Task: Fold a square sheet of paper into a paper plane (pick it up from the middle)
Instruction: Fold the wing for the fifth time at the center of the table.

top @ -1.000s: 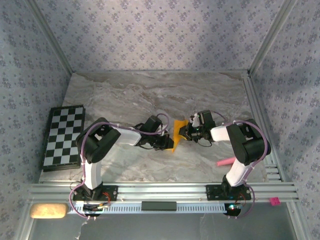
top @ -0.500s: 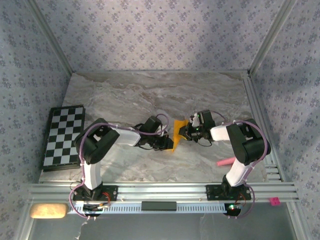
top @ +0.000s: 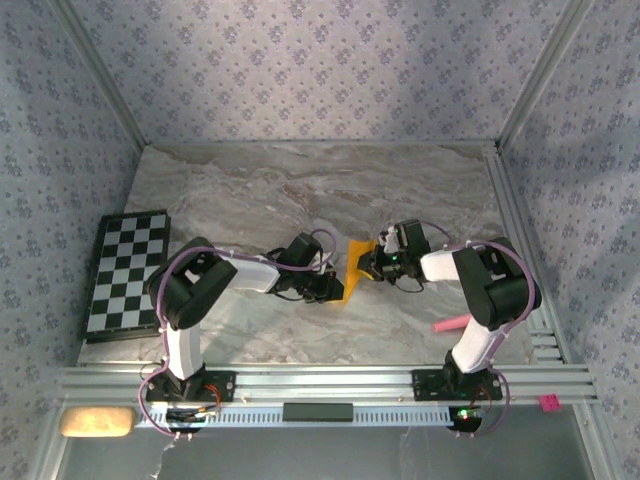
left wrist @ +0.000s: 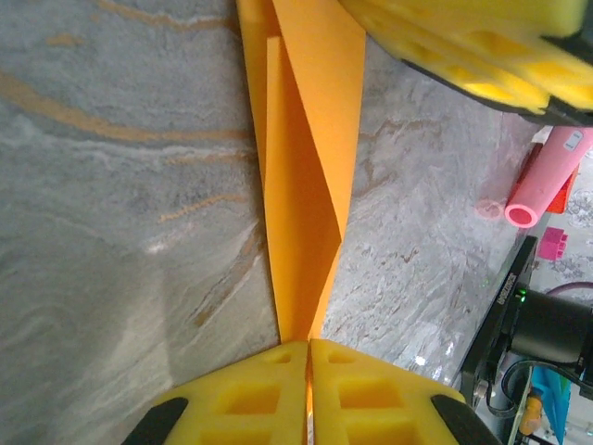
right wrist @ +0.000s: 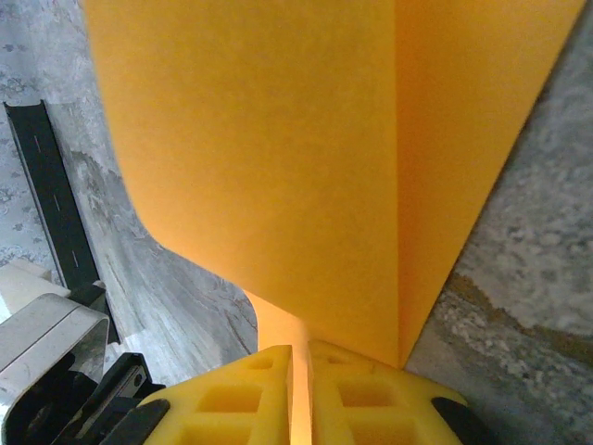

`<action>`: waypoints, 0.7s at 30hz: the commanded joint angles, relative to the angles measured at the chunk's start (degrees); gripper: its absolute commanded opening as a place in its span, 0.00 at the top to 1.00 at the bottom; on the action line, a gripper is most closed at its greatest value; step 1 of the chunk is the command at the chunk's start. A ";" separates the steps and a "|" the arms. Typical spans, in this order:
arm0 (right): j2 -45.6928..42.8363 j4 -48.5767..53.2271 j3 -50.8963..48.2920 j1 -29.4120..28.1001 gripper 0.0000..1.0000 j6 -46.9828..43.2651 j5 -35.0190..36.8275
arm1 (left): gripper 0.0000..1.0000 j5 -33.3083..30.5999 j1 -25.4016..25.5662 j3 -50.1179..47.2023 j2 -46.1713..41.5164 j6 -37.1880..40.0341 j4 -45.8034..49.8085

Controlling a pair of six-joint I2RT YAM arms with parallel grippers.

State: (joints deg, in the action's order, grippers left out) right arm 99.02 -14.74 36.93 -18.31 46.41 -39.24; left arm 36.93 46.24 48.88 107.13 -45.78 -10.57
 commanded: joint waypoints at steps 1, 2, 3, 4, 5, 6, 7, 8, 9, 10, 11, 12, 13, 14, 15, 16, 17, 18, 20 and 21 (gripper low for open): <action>3.19 3.67 -0.04 -0.76 0.86 -1.71 5.23 | 0.92 2.12 0.55 -2.03 0.03 2.07 8.89; 3.23 3.75 0.04 -0.81 0.86 -1.76 5.24 | 0.92 2.10 0.66 -2.19 -0.16 2.31 9.05; 3.20 3.87 0.11 -0.77 0.86 -1.84 5.26 | 0.92 2.02 0.68 -2.41 -0.63 2.44 9.24; 3.22 4.06 0.18 -0.85 0.86 -1.85 5.31 | 0.92 1.77 0.67 -2.62 -1.05 2.45 9.33; 3.28 4.04 0.12 -0.85 0.86 -1.80 5.32 | 0.93 1.49 0.62 -2.81 -1.62 2.37 9.38; 3.22 4.04 0.11 -0.84 0.86 -1.85 5.42 | 0.93 1.24 0.65 -2.99 -1.98 2.36 9.42; 3.19 4.10 0.12 -0.85 0.86 -1.80 5.41 | 0.94 1.22 0.64 -3.07 -2.25 2.44 9.51; 3.19 4.05 0.10 -0.81 0.86 -1.78 5.45 | 0.93 1.41 0.64 -3.04 -2.45 2.42 9.60; 3.23 4.05 0.12 -0.85 0.86 -1.78 5.51 | 0.93 1.61 0.62 -3.10 -2.62 2.45 9.61; 3.20 4.16 0.19 -0.80 0.86 -1.69 5.41 | 0.91 1.87 0.75 -3.22 -2.87 2.45 9.47; 3.24 4.15 0.24 -0.78 0.86 -1.78 5.49 | 0.90 1.83 0.70 -3.41 -3.42 2.44 9.43; 3.19 4.20 0.17 -0.85 0.86 -1.85 5.54 | 0.88 1.63 0.76 -3.60 -4.09 2.49 9.35; 3.19 4.17 0.21 -0.85 0.86 -1.85 5.47 | 0.87 1.37 0.72 -3.77 -4.66 2.53 9.38; 3.19 4.19 0.20 -0.92 0.86 -1.82 5.50 | 0.86 1.00 0.74 -3.87 -5.52 2.71 9.57; 3.20 4.11 0.14 -0.89 0.86 -1.77 5.57 | 0.85 0.66 0.72 -3.80 -6.14 2.84 9.84; 3.19 4.00 0.15 -0.90 0.86 -1.68 5.43 | 0.85 0.61 0.67 -3.75 -6.52 3.03 10.03; 3.19 3.91 0.11 -1.02 0.86 -1.75 5.53 | 0.84 0.60 0.62 -3.40 -6.74 3.18 10.57; 3.19 3.92 0.16 -1.03 0.86 -1.68 5.51 | 0.83 0.71 0.69 -3.08 -6.76 3.36 11.00; 3.28 4.02 0.26 -1.12 0.86 -1.72 5.41 | 0.82 0.51 0.62 -2.83 -7.29 3.41 11.34; 3.28 4.03 0.25 -1.12 0.86 -1.73 5.45 | 0.81 0.08 0.69 -2.98 -8.06 3.37 11.32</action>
State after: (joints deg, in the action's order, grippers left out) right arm 99.07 -14.24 37.17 -18.41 46.17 -39.05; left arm 36.99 46.63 45.58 101.54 -43.79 -2.22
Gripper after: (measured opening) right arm 0.137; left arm 0.185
